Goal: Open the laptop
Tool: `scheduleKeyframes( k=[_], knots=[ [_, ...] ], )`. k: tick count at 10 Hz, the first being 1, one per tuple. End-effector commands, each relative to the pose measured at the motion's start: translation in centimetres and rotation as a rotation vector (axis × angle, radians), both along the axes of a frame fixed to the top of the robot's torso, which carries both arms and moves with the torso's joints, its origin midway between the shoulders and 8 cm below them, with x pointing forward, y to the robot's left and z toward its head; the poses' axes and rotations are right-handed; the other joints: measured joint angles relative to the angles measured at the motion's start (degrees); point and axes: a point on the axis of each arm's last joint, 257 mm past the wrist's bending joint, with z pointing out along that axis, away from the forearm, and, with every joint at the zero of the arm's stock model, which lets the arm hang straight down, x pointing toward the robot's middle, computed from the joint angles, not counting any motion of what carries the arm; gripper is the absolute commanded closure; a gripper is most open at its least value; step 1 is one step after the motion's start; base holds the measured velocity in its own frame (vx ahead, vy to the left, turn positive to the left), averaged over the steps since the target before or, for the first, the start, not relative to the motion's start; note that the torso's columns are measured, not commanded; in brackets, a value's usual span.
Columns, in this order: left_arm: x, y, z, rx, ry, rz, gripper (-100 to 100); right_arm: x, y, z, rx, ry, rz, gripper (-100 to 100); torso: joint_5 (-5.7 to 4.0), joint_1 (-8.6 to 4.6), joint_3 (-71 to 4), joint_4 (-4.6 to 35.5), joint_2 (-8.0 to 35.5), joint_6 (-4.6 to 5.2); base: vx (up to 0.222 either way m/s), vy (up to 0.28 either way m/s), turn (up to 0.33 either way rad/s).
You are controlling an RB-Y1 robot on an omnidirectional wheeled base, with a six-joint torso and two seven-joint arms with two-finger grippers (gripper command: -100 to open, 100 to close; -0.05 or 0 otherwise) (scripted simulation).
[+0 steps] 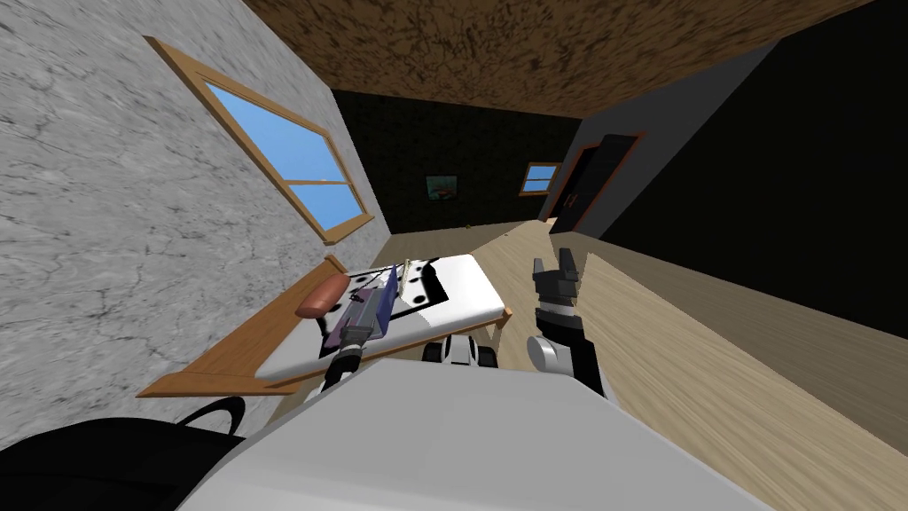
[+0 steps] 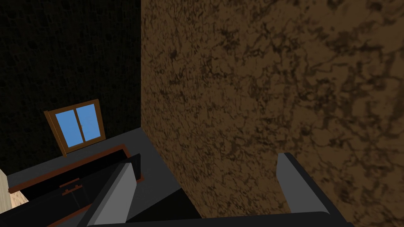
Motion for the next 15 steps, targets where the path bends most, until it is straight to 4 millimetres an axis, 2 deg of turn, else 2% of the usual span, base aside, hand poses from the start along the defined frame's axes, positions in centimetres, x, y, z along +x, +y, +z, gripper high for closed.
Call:
scheduleKeyframes(
  k=[1, 2, 6, 9, 12, 13, 14, 15],
  knots=[
    [0.0, 0.0, 0.0, 0.000, 0.000, 0.000, -100, 0.0, 0.0, 0.0, 0.000, 0.000, 0.000, 0, -0.02, -0.07, 0.0, 0.0, 0.0, -0.02, 0.004, -0.007, 0.015],
    [0.0, 0.0, 0.0, 0.000, 0.000, 0.000, 100, 0.0, 0.0, 0.0, 0.000, 0.000, 0.000, 0, -0.02, -0.07, 0.0, 0.0, 0.0, 0.00, 0.000, 0.000, 0.000],
    [0.0, -1.2, -0.5, -0.147, -0.052, 0.029, 100, 0.0, 0.0, 0.0, 0.000, 0.000, 0.000, 0, 0.09, 0.31, 0.1, 0.0, 0.2, -0.01, -0.062, 0.133, -0.072],
    [0.0, -2.1, -0.8, -0.259, -0.091, 0.051, 100, 0.0, 0.0, 0.0, 0.000, 0.000, 0.000, 0, -0.04, -0.17, 0.0, 0.0, 0.0, 0.00, -0.082, 0.177, -0.075],
    [0.0, -3.1, -1.2, -0.372, -0.129, 0.075, 100, 0.0, 0.0, 0.0, 0.000, 0.000, 0.000, 0, -0.02, -0.10, 0.0, 0.0, 0.0, -0.01, -0.080, 0.161, -0.077],
    [-0.1, -2.9, -1.1, -0.345, -0.120, 0.069, 100, 0.0, 0.0, 0.0, 0.000, 0.000, 0.000, 0, -0.01, -0.03, 0.1, 0.0, 0.1, -0.01, -0.053, 0.080, -0.021],
    [0.8, -3.0, -0.3, -0.306, -0.107, 0.026, -100, 0.0, 0.0, 0.0, 0.000, 0.000, 0.000, 0, -0.05, -0.26, 0.0, 0.0, -0.1, -0.01, -0.029, -0.104, -0.115],
    [1.1, -3.1, 0.0, -0.291, -0.102, 0.011, -100, 0.0, 0.0, 0.0, 0.000, 0.000, 0.000, 0, -0.18, -0.72, -0.1, 0.0, -0.2, 0.02, -0.031, -0.194, -0.082]
  ],
)
